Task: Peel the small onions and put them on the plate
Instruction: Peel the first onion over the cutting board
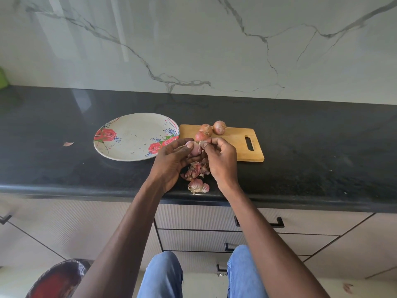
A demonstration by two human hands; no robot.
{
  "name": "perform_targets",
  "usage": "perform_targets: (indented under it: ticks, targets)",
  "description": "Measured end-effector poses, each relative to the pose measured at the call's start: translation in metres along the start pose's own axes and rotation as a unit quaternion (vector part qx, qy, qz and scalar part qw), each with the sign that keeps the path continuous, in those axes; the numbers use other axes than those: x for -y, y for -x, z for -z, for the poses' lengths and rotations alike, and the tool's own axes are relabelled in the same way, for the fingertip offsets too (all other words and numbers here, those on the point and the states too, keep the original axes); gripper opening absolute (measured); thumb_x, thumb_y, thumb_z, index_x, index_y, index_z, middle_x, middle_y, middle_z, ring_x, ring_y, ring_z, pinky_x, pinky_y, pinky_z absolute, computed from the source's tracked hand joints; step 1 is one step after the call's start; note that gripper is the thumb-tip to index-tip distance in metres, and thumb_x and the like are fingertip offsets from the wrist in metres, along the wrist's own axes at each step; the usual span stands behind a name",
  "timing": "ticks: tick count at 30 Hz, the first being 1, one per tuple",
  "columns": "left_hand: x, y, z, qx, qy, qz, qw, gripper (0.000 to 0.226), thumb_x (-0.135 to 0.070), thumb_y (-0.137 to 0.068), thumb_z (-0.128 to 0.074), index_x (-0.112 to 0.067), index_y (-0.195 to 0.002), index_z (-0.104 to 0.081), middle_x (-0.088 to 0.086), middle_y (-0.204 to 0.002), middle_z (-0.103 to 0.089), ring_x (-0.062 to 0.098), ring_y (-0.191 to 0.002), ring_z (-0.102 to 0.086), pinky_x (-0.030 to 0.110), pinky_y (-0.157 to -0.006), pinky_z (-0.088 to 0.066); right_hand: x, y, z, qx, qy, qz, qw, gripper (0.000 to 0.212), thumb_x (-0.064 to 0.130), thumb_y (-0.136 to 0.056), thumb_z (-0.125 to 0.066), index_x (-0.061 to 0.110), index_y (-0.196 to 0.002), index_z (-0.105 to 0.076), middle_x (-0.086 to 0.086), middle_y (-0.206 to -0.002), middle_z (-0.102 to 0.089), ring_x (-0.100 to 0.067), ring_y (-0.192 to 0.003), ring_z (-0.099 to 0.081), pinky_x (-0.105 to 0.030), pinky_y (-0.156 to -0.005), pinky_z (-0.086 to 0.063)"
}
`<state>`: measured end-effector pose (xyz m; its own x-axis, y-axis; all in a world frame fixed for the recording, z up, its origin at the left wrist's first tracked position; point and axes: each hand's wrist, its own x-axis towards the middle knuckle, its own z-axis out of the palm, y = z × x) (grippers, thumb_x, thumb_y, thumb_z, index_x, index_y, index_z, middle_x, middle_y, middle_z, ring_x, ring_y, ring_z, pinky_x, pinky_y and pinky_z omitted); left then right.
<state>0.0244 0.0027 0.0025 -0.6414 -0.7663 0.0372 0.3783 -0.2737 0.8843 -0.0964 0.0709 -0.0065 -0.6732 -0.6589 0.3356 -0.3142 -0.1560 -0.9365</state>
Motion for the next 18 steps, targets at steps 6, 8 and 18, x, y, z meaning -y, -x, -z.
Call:
perform_targets:
  ticks: [6,8,18]
  targets:
    - [0.0016,-0.0057,0.0027,-0.037,0.035,0.004,0.999,0.012,-0.005,-0.101,-0.053,-0.002,-0.107,-0.062,0.016,-0.094,-0.071,0.025,-0.089,-0.072,0.035,-0.083,-0.062,-0.0027,-0.0031,0.0016,-0.027,-0.088,-0.060,0.994,0.009,0.020,-0.092,-0.071,0.013,-0.088,-0.074,-0.003,-0.080,-0.075,-0.016,-0.074,-0.068,-0.042,-0.075,-0.059]
    - [0.0006,-0.0073,0.0058,-0.062,0.060,0.000,0.996,0.016,-0.008,-0.101,-0.054,-0.001,-0.115,-0.060,0.016,-0.098,-0.070,0.024,-0.090,-0.072,0.035,-0.085,-0.061,-0.0033,-0.0023,0.0030,-0.040,-0.091,-0.057,0.993,0.009,0.018,-0.092,-0.070,0.013,-0.086,-0.072,-0.004,-0.075,-0.071,-0.012,-0.065,-0.061,-0.037,-0.063,-0.054]
    - [0.0000,-0.0048,0.0078,-0.075,0.067,-0.018,0.995,0.023,-0.004,-0.093,-0.064,-0.003,-0.116,-0.062,0.010,-0.095,-0.074,0.017,-0.085,-0.072,0.029,-0.083,-0.060,-0.0034,0.0031,-0.0045,-0.063,0.203,0.152,0.965,0.014,0.007,-0.086,-0.074,0.005,-0.099,-0.078,-0.003,-0.103,-0.073,-0.015,-0.091,-0.067,-0.034,-0.078,-0.060]
